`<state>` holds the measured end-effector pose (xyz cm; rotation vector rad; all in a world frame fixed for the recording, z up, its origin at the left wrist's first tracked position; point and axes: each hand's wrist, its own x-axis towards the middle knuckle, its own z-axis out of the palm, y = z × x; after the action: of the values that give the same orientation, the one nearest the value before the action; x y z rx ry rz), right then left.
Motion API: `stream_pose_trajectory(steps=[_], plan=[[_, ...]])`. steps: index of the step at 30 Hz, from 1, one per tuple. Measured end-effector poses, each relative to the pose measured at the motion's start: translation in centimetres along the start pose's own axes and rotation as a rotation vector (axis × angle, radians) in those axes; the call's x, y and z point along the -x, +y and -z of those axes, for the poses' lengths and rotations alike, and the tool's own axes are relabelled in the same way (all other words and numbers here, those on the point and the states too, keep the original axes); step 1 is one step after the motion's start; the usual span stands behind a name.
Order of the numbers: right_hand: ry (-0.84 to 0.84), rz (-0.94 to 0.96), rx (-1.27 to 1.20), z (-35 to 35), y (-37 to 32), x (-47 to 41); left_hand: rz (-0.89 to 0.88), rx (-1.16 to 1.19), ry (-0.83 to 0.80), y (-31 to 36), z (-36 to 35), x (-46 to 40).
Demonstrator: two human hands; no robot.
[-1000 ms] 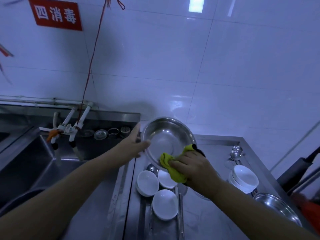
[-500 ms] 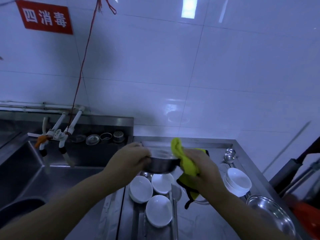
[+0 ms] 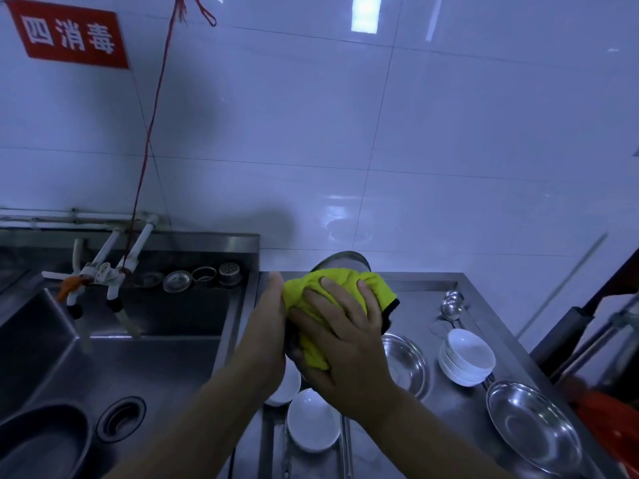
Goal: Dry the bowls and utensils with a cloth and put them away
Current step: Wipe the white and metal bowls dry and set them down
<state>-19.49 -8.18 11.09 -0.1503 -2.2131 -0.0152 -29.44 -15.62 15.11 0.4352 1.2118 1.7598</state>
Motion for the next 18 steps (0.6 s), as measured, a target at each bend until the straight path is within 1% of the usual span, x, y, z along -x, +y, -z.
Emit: stream_pose_trajectory(steps=[3, 5, 8, 11, 14, 16, 18], plan=[[0.042, 0.003, -0.031, 0.0, 0.3, -1.2, -0.015, 0.042, 0.049, 0.4, -0.5, 0.4], [0.077, -0.079, -0.098, 0.0, 0.5, -2.2, -0.043, 0.018, 0.083, 0.5, -0.6, 0.2], [0.134, -0.278, -0.261, 0.3, 0.7, -3.3, -0.092, -0.058, 0.125, 0.4, -0.4, -0.1], [0.197, -0.555, -0.561, 0.9, 1.5, -3.5, -0.106, -0.004, 0.185, 0.2, 0.1, 0.0], [0.255, -0.839, -0.817, 1.5, 2.2, -3.1, -0.109, 0.035, 0.151, 0.2, 0.5, 0.1], [0.3, -0.978, -0.929, 1.7, 2.7, -2.7, -0.118, 0.023, 0.138, 0.3, 0.7, 0.2], [0.327, -1.05, -0.97, 1.7, 3.1, -2.1, -0.12, 0.04, 0.16, 0.5, 0.9, 0.2]])
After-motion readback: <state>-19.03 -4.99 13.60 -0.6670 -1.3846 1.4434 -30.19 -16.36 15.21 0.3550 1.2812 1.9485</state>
